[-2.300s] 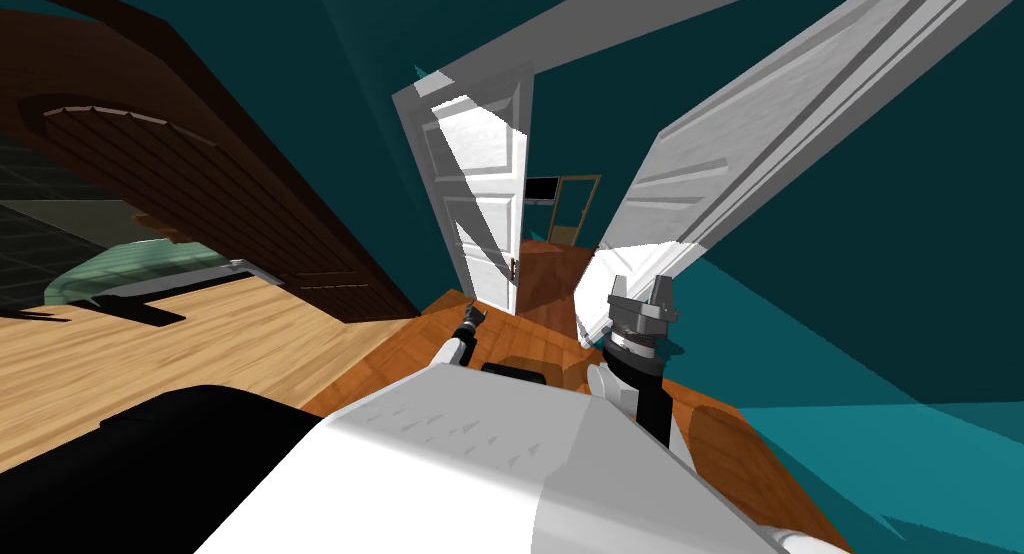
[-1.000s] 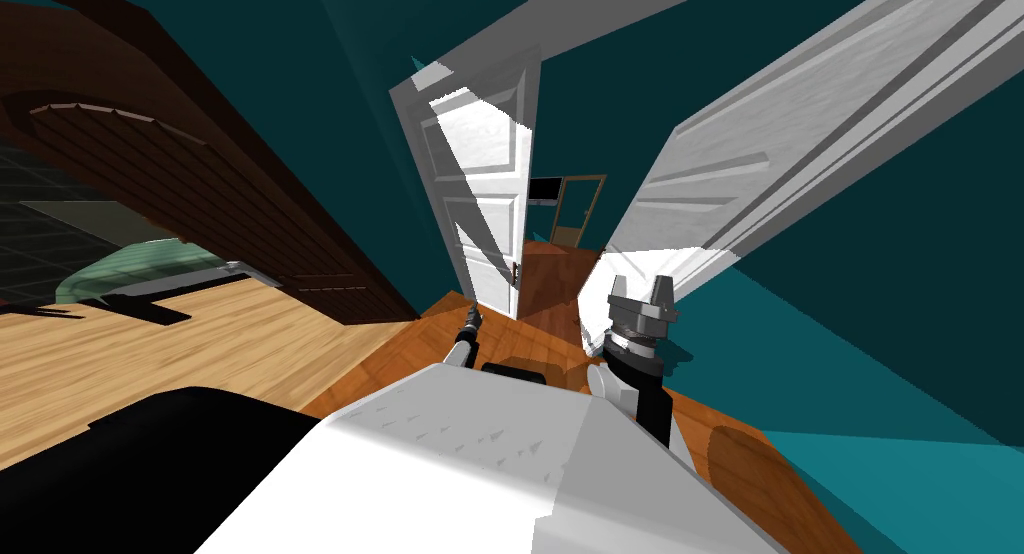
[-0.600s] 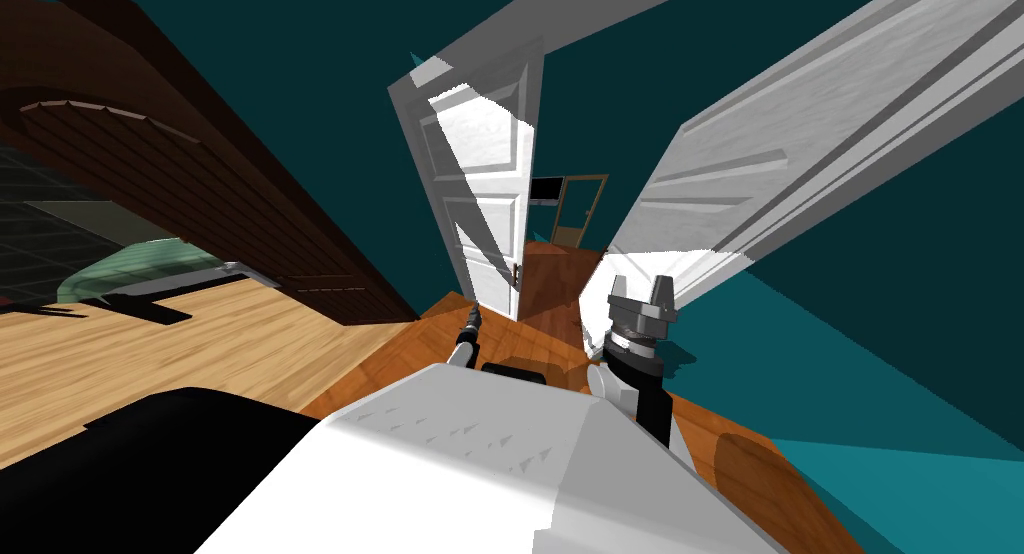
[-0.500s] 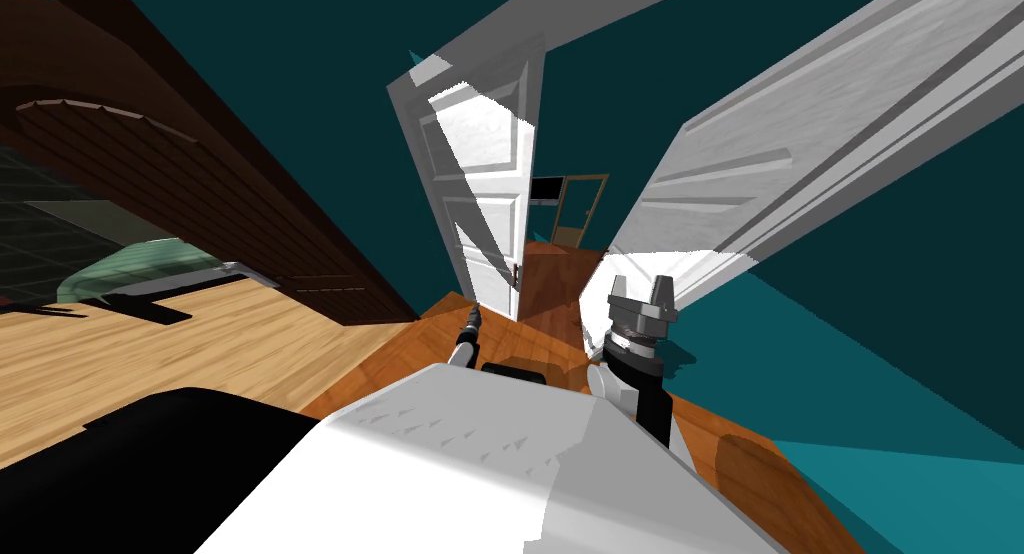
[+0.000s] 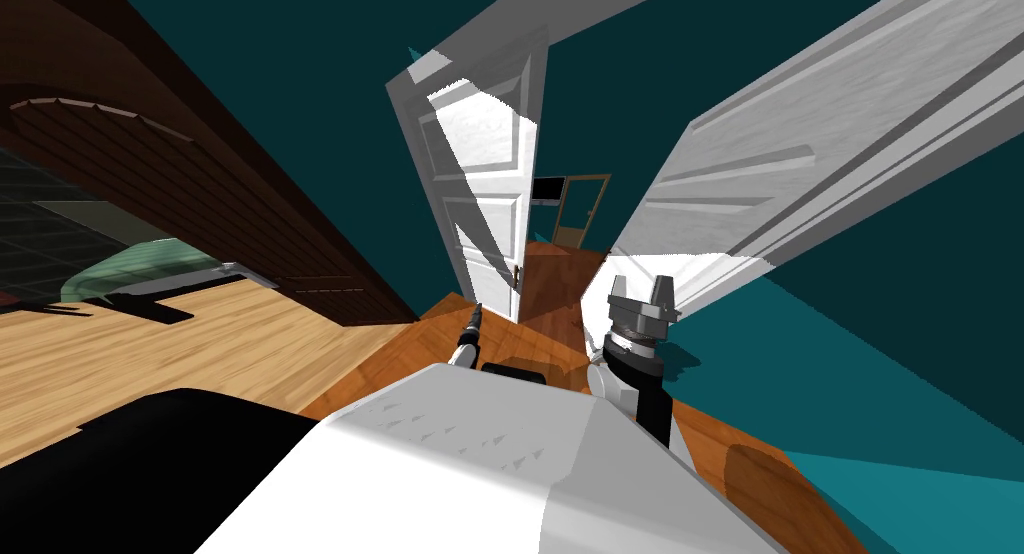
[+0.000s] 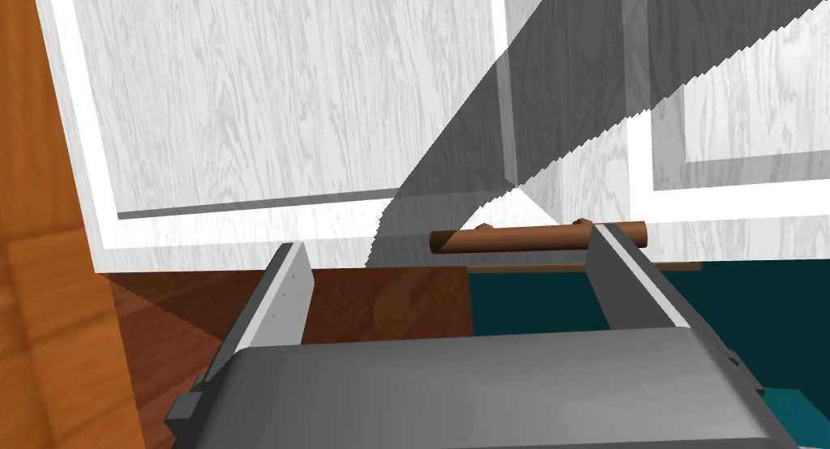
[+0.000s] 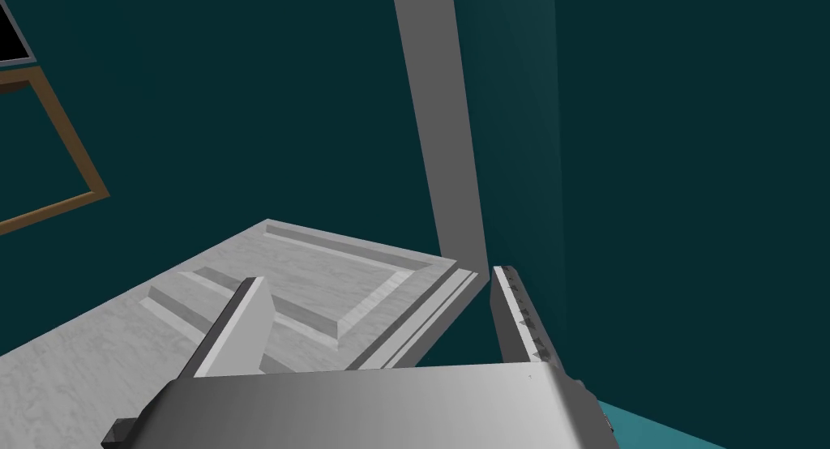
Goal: Push the door open
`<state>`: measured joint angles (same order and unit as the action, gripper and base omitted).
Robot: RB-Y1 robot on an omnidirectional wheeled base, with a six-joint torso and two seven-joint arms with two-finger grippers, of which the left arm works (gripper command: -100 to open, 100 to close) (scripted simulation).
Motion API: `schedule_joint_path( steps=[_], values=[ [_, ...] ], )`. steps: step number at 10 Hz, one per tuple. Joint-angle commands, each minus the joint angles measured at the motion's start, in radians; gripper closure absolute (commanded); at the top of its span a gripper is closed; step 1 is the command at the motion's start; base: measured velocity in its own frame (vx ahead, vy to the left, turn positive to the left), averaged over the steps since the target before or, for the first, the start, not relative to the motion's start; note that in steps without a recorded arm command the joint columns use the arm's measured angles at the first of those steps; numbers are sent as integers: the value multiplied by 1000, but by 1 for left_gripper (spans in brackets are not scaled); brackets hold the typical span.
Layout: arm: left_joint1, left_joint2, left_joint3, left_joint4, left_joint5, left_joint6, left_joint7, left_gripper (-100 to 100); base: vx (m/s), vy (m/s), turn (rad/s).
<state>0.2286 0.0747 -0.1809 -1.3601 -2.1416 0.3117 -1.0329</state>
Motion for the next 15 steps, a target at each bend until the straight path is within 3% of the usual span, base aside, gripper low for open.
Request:
schedule_joint_path(
  steps=[1,2,5,6,7,8,9,10,11,12,13,14,15],
  values=[
    [-4,-1,-2,11,-39,12,-14,-100,48,6,8],
    [-11,-3,-7,34,-74,32,-37,-100,58,9,17],
    [-19,-7,-11,56,-143,51,-59,-100,50,9,11],
    [-26,-10,-16,77,-180,70,-81,-100,50,12,22],
    [-26,-10,-16,77,-194,70,-81,-100,44,7,5],
    [-33,-13,-20,98,-232,89,-103,-100,61,7,15],
    [-33,-13,-20,98,-245,89,-103,-100,48,3,8],
    [-40,-16,-25,120,-282,108,-126,-100,51,5,17],
    [-40,-16,-25,120,-296,108,-126,-100,45,2,8],
    [-47,-20,-29,141,-333,127,-148,-100,52,4,14],
    [-47,-20,-29,141,-346,127,-148,-100,47,6,10],
    [-54,-24,-33,161,-384,145,-168,-100,51,10,18],
    [-54,-24,-33,161,-393,145,-168,-100,40,8,7]
  ],
)
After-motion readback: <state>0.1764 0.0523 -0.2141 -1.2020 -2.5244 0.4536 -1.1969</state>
